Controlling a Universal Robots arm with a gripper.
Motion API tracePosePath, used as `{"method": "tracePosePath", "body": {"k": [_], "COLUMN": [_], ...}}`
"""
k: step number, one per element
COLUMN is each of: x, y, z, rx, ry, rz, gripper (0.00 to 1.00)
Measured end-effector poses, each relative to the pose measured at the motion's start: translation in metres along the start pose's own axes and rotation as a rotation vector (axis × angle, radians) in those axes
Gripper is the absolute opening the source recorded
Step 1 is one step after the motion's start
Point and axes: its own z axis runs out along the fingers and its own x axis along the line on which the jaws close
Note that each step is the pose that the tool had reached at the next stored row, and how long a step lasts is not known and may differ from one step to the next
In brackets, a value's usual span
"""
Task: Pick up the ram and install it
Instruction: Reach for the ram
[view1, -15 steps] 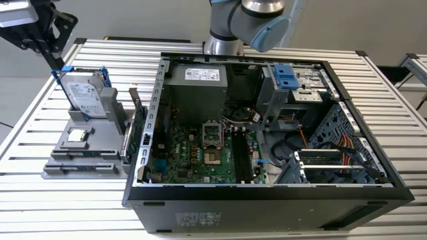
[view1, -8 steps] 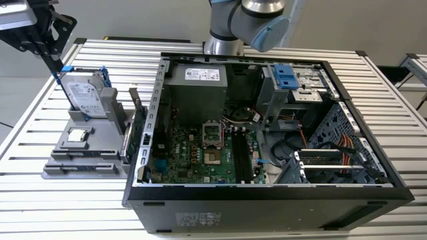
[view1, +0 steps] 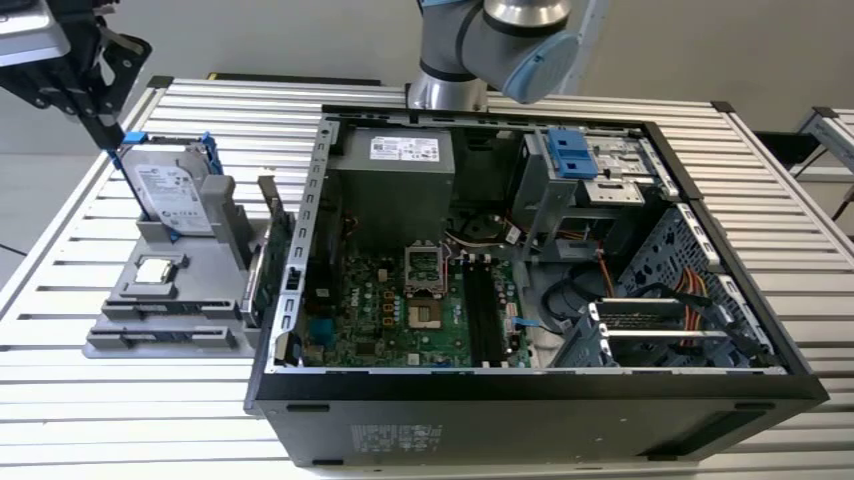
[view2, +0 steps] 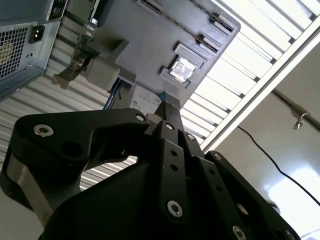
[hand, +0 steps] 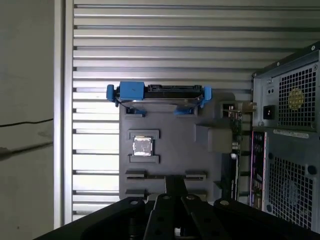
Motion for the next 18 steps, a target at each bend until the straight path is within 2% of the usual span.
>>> {"method": "tracePosePath", "body": {"k": [18], "x": [-0.0001], "y": [-0.017], "z": [0.0007], "rx": [-0.0001], "ry": [0.0041], "rz": [0.0], "gripper": [0.0]}}
